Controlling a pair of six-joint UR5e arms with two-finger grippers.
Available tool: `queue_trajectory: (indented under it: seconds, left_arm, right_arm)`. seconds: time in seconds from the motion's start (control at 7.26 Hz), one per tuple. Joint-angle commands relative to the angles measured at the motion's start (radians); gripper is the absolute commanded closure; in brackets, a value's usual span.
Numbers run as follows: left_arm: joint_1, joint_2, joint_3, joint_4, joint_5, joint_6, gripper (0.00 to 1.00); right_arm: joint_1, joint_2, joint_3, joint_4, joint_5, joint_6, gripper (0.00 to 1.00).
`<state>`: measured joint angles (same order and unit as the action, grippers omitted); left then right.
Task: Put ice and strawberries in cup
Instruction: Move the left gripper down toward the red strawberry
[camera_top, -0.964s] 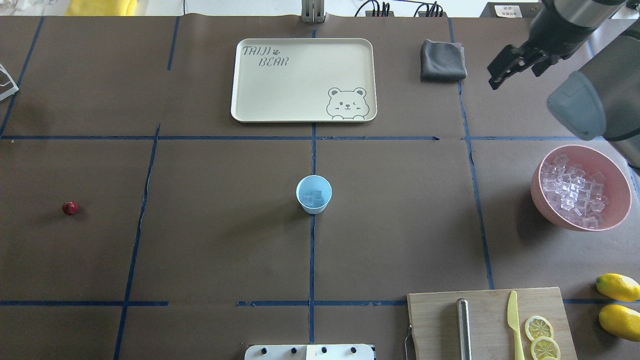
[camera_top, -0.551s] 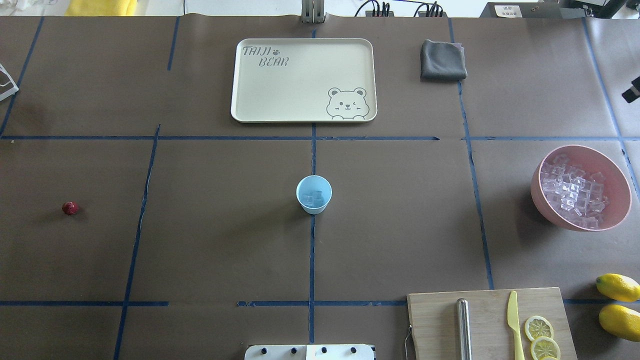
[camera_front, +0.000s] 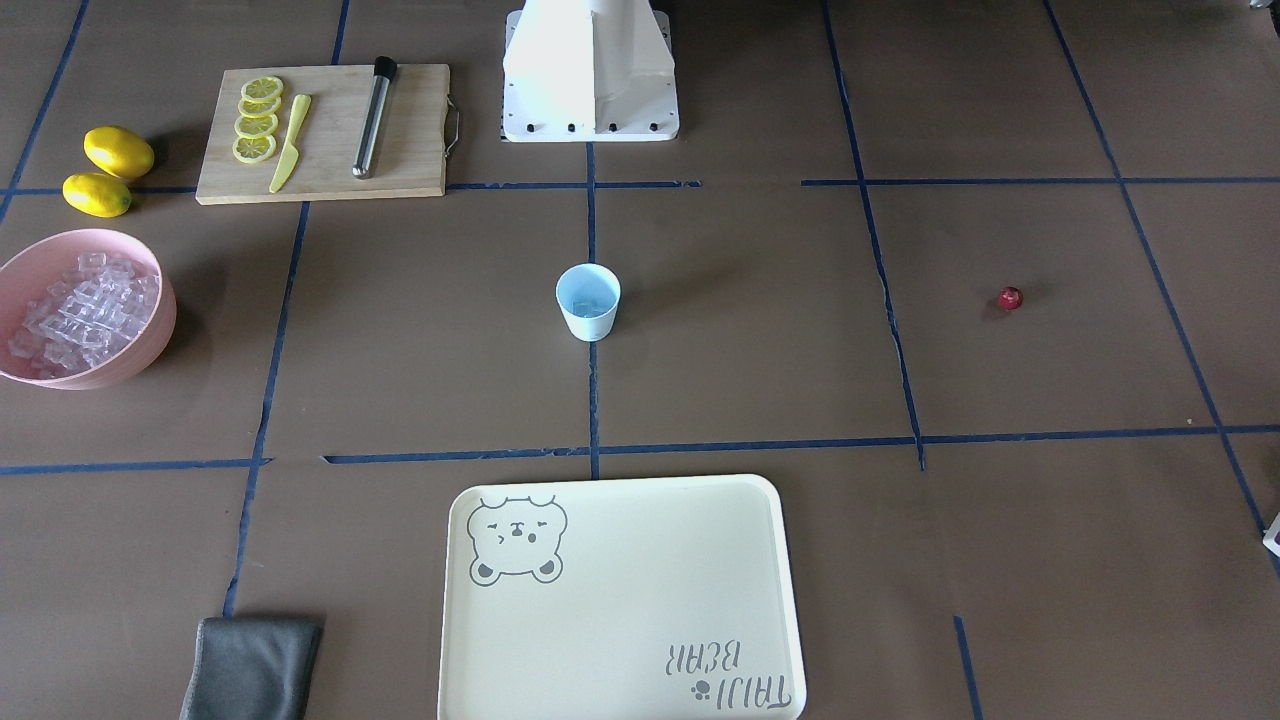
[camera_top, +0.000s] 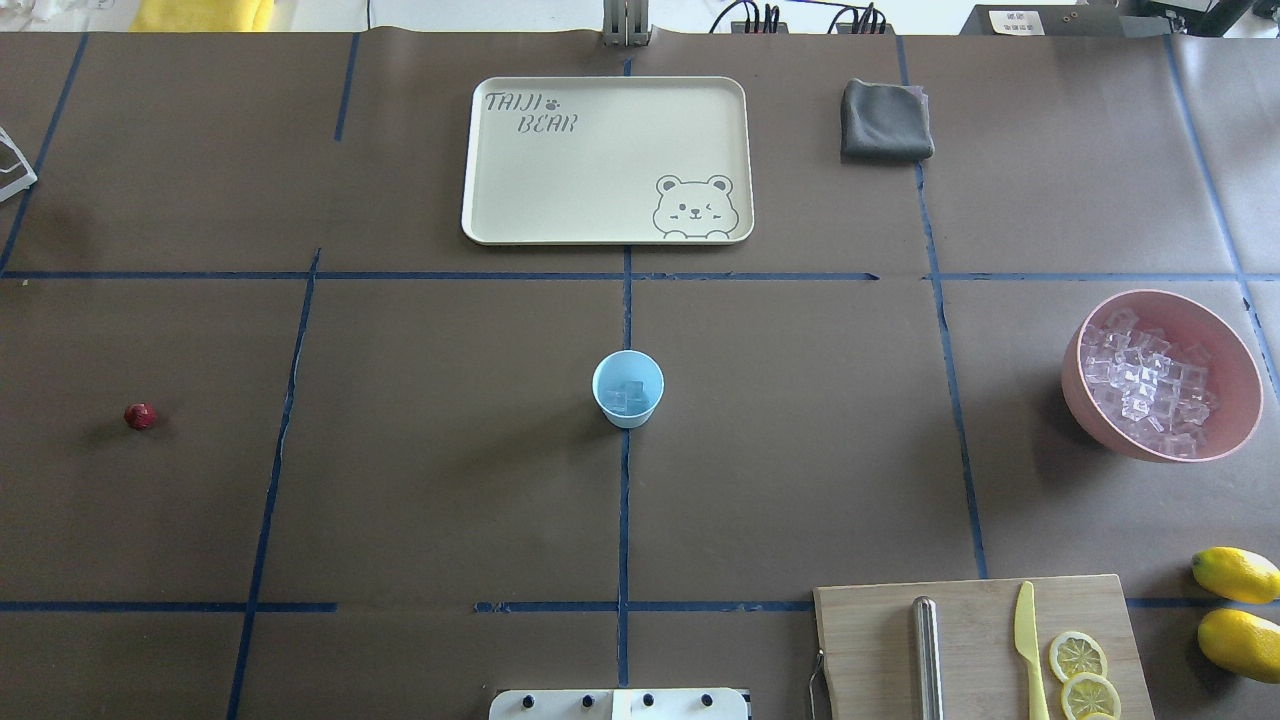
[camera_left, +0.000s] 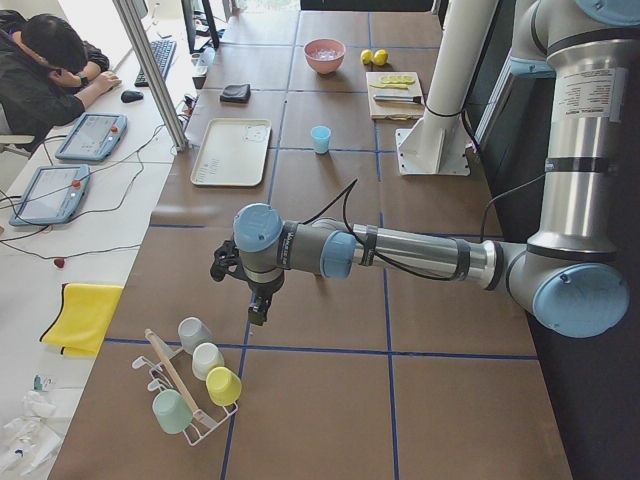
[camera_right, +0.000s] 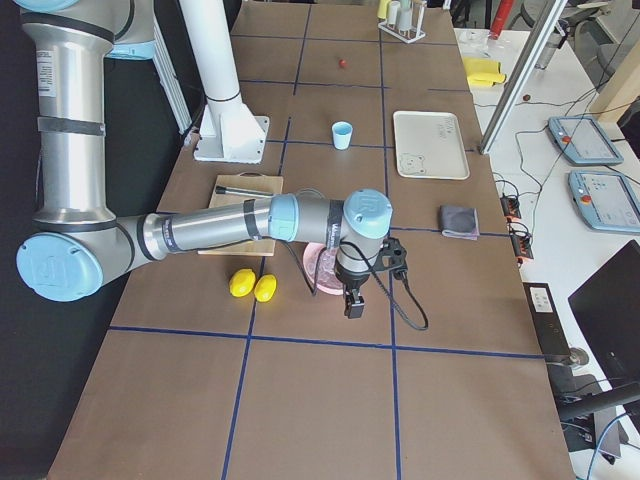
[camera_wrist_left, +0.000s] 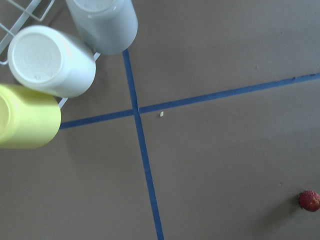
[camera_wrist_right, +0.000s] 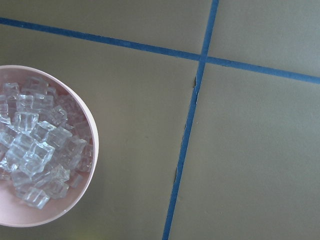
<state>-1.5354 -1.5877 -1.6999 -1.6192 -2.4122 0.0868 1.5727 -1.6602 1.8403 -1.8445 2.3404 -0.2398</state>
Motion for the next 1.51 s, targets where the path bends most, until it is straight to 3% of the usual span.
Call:
queue_trajectory:
  seconds: [0.0, 0.28, 0.55, 0.69, 1.38]
  left_arm:
    - [0.044, -0.014, -0.047, -0.040, 0.008, -0.005, 0.00]
    - [0.256, -0.017, -0.110, -0.068, 0.037, -0.262, 0.00]
    - [0.442, -0.017, -0.182, -0.083, 0.218, -0.620, 0.00]
    - [0.524, -0.018, -0.181, -0.118, 0.255, -0.750, 0.00]
    - [0.705, 0.053, -0.158, -0.331, 0.430, -0.931, 0.00]
  right_arm:
    - [0.010, -0.017, -0.001, 0.048, -0.003, 0.057, 0.00]
    - [0.010, -0.019, -0.029, 0.114, -0.001, 0.074, 0.00]
    - [0.010, -0.020, -0.030, 0.114, 0.000, 0.074, 0.00]
    - [0.010, -0.020, -0.029, 0.114, 0.000, 0.076, 0.00]
    - [0.009, -0.021, -0.030, 0.114, 0.002, 0.076, 0.00]
